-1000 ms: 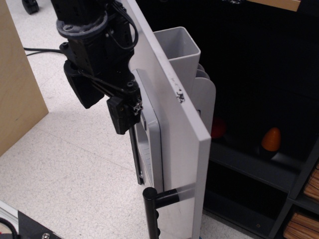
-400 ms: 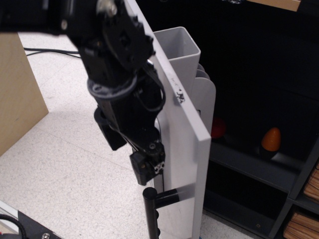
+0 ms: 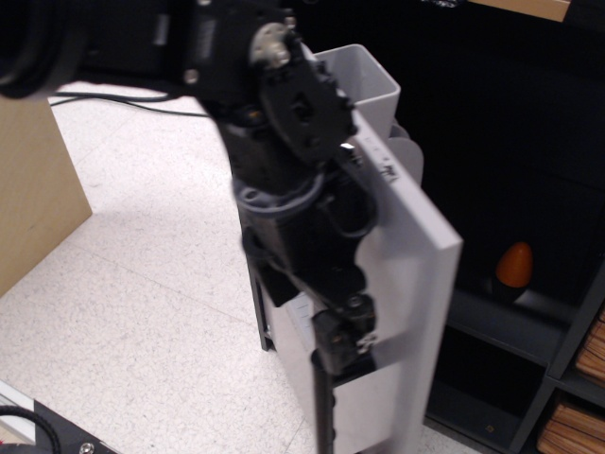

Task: Close fridge

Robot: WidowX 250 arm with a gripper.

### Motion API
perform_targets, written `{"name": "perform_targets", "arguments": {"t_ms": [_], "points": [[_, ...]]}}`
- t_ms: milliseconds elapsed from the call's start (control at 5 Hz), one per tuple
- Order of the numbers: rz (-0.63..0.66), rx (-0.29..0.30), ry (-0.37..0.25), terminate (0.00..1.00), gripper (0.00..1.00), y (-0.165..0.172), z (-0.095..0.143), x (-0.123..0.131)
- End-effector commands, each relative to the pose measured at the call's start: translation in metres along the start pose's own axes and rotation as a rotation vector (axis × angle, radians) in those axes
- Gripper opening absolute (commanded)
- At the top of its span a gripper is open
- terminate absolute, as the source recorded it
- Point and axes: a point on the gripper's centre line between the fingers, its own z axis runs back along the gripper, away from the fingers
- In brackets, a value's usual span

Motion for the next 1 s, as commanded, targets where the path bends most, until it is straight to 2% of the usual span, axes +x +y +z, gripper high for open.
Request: {"name": "perform_targets", "arguments": {"t_ms": [0, 200, 400, 600, 800], "points": [[0.088, -0.007, -0.141, 0.0, 1.0, -0.011, 0.007, 0.059], [0.162, 0.001, -0.223, 0.0, 1.0, -0.012, 0.006, 0.09], [0.201, 0.019, -0.264, 0.0, 1.0, -0.011, 0.004, 0.115], [0.212, 0.095, -0.353, 0.0, 1.0, -0.011, 0.001, 0.137], [0.245, 0.132, -0.422, 0.0, 1.0, -0.01, -0.001, 0.154]]}}
